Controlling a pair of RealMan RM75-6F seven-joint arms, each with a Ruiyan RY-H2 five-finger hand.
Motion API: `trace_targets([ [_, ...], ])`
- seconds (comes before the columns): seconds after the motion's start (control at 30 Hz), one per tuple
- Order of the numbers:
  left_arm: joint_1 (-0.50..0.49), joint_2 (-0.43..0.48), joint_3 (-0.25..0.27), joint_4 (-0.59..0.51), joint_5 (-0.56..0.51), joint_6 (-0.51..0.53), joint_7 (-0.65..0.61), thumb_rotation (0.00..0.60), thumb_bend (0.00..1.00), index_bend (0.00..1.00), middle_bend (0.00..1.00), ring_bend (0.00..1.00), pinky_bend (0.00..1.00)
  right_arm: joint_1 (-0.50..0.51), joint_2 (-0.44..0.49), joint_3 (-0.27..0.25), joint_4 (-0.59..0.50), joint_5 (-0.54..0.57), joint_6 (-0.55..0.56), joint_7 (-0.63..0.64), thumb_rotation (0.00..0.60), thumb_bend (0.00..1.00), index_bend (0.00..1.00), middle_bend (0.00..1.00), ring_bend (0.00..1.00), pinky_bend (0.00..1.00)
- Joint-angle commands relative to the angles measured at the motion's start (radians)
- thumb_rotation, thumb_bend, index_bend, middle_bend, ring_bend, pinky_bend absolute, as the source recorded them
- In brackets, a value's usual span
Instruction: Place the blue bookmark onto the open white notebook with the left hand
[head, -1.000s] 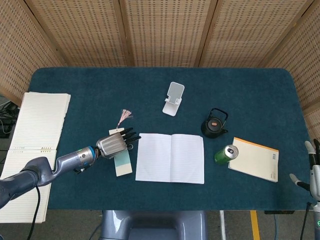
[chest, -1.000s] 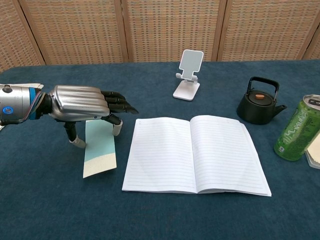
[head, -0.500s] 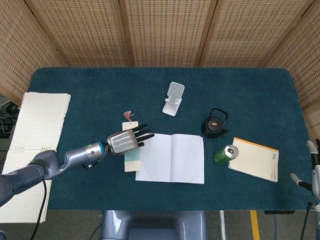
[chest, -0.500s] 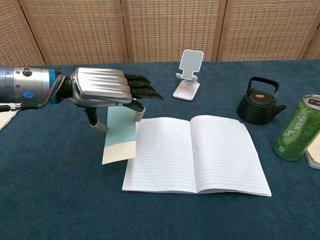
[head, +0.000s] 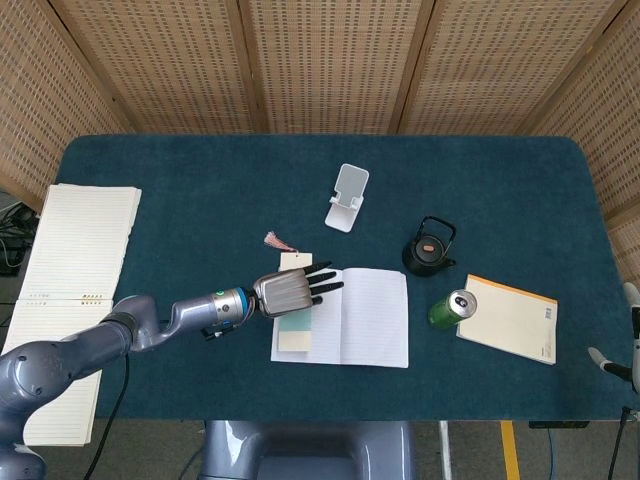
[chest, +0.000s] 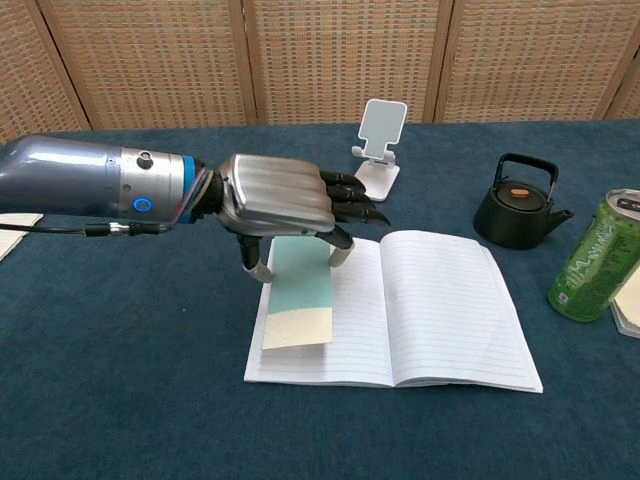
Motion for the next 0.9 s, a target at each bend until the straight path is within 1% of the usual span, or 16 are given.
trace_targets([
  [0.03,-0.023,-0.036,-0.001,0.031,-0.001,-0.020,-0.016,0.600,0.23,0.51,0.00,0.00,0.00,0.000,-0.001,0.003,0.007,0.008,-0.006,0.010,0.600,0.11,0.10,0.00,0.00,0.00],
  [0.33,-0.066,-0.101,0.012,0.101,0.004,-0.030,-0.063,0.600,0.23,0.51,0.00,0.00,0.00,0.000,-0.003,0.008,0.023,0.018,-0.019,0.031,0.600,0.11,0.10,0.00,0.00,0.00],
  [0.9,-0.095,-0.153,0.039,0.162,-0.003,-0.020,-0.103,0.600,0.23,0.51,0.00,0.00,0.00,0.001,-0.008,0.009,0.032,0.022,-0.027,0.030,0.600,0.11,0.10,0.00,0.00,0.00],
])
